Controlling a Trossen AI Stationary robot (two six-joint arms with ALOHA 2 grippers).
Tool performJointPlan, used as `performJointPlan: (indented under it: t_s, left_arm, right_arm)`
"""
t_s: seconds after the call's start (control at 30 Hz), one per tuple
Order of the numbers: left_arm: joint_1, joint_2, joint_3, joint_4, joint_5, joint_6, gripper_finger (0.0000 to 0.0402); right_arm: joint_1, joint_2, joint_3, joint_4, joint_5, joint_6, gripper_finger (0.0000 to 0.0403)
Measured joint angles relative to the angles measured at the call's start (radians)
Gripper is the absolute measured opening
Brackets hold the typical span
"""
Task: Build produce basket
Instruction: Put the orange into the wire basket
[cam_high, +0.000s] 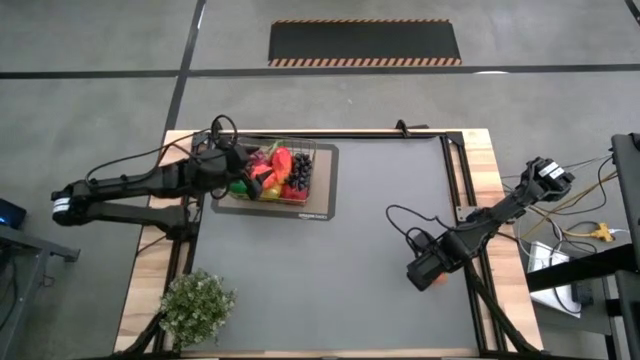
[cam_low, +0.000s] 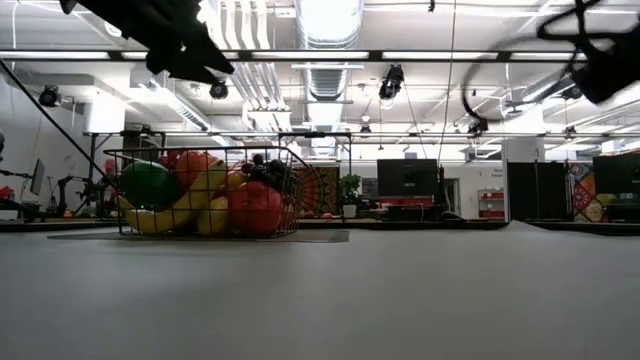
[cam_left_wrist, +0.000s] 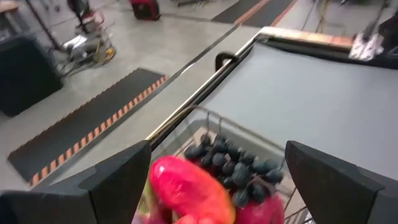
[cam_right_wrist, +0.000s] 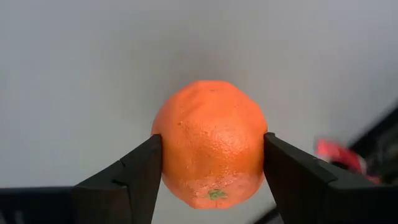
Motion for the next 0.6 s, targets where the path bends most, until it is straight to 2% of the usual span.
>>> performJointPlan:
  t_s: [0.17, 0.3, 0.4, 0.47, 0.6]
  left_arm:
    - [-0.021, -0.004, 0.0, 0.066, 0.025, 0.026, 0.0352]
    - [-0.037, -0.01, 0.0, 0.122, 0.045, 0.06, 0.0352]
    - [-0.05, -0.013, 0.0, 0.158, 0.047, 0.079, 0.0352]
    - [-0.058, -0.015, 0.0, 0.165, 0.047, 0.098, 0.0352]
    - [-0.07, -0.023, -0.002, 0.18, 0.048, 0.119, 0.0352]
  right_arm:
    - [-0.047, -0.002, 0.104, 0.005, 0.198, -0.11, 0.0235]
    - [-0.132, -0.001, 0.204, 0.022, 0.374, -0.292, 0.0235]
    - [-0.21, -0.001, 0.271, 0.109, 0.509, -0.512, 0.0235]
    - [-0.268, 0.001, 0.308, 0.191, 0.563, -0.691, 0.0235]
    - [-0.395, 0.008, 0.337, 0.458, 0.562, -1.068, 0.0235]
